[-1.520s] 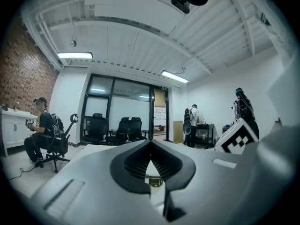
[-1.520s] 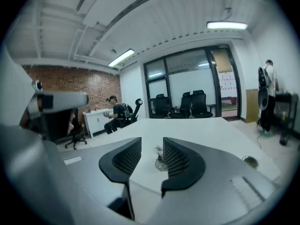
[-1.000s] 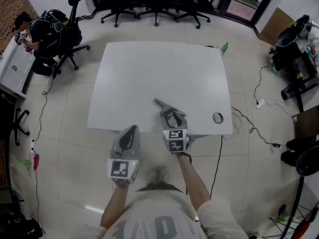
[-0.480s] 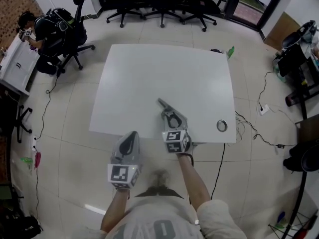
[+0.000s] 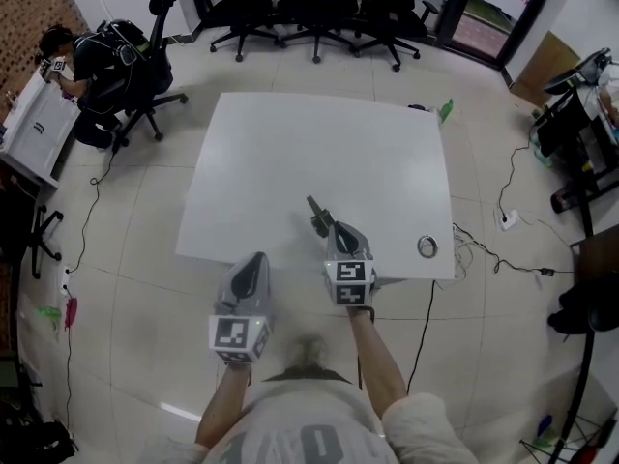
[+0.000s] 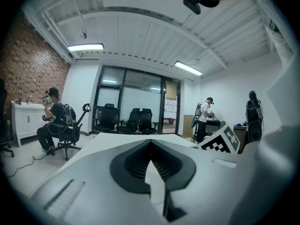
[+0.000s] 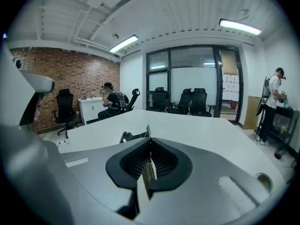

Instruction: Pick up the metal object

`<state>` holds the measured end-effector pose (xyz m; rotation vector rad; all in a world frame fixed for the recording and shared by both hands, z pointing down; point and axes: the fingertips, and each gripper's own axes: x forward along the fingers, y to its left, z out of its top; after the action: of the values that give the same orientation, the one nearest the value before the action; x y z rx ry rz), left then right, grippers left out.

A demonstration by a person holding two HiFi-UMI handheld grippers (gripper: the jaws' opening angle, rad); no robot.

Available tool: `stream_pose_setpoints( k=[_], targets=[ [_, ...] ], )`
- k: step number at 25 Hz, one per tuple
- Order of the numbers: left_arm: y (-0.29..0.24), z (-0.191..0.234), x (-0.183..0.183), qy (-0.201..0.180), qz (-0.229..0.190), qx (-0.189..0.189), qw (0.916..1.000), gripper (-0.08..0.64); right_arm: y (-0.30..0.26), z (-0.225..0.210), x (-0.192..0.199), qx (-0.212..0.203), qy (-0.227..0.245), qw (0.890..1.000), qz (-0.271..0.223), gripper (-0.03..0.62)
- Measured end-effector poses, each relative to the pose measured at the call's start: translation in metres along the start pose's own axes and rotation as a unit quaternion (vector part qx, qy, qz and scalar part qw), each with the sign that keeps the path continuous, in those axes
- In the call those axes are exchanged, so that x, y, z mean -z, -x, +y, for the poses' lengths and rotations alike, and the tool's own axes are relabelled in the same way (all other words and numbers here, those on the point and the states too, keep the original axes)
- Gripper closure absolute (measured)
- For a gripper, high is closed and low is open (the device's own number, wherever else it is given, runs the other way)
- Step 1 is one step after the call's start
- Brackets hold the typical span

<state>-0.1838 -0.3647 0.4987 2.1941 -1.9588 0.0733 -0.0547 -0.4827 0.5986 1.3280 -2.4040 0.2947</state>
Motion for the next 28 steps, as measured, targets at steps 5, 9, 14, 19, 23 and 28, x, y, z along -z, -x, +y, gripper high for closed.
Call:
stream_pose_setpoints(
  k=[5, 9, 14, 19, 23, 28],
  targets=[
    [-0.003, -0.007, -0.015, -0.016, -0.026, 0.016, 0.9994, 0.559, 0.040, 0.007, -0.032, 0.004, -0.046, 0.998, -0.043, 0.575],
    [0.001, -0.023, -0.037, -0.023, -0.061, 0.033, 0.9973, 0.560, 0.099, 0.004, -0.077, -0.003, -0.102, 0.988, -0.118, 0.575],
    [0.026, -0.047, -0.062, -0.020, -0.084, 0.050, 0.9950, 0.560, 0.180, 0.005, -0.111, -0.018, -0.158, 0.967, -0.199, 0.575],
    [0.047, -0.059, -0.067, -0.022, -0.097, 0.064, 0.9929, 0.560, 0.219, 0.013, -0.116, -0.015, -0.166, 0.959, -0.227, 0.575],
    [0.067, -0.066, -0.068, -0.024, -0.107, 0.070, 0.9915, 0.560, 0.239, 0.017, -0.105, -0.013, -0.184, 0.956, -0.227, 0.575],
    [0.099, -0.063, -0.057, -0.025, -0.103, 0.066, 0.9922, 0.559, 0.273, 0.026, -0.086, -0.011, -0.194, 0.954, -0.227, 0.574]
  ],
)
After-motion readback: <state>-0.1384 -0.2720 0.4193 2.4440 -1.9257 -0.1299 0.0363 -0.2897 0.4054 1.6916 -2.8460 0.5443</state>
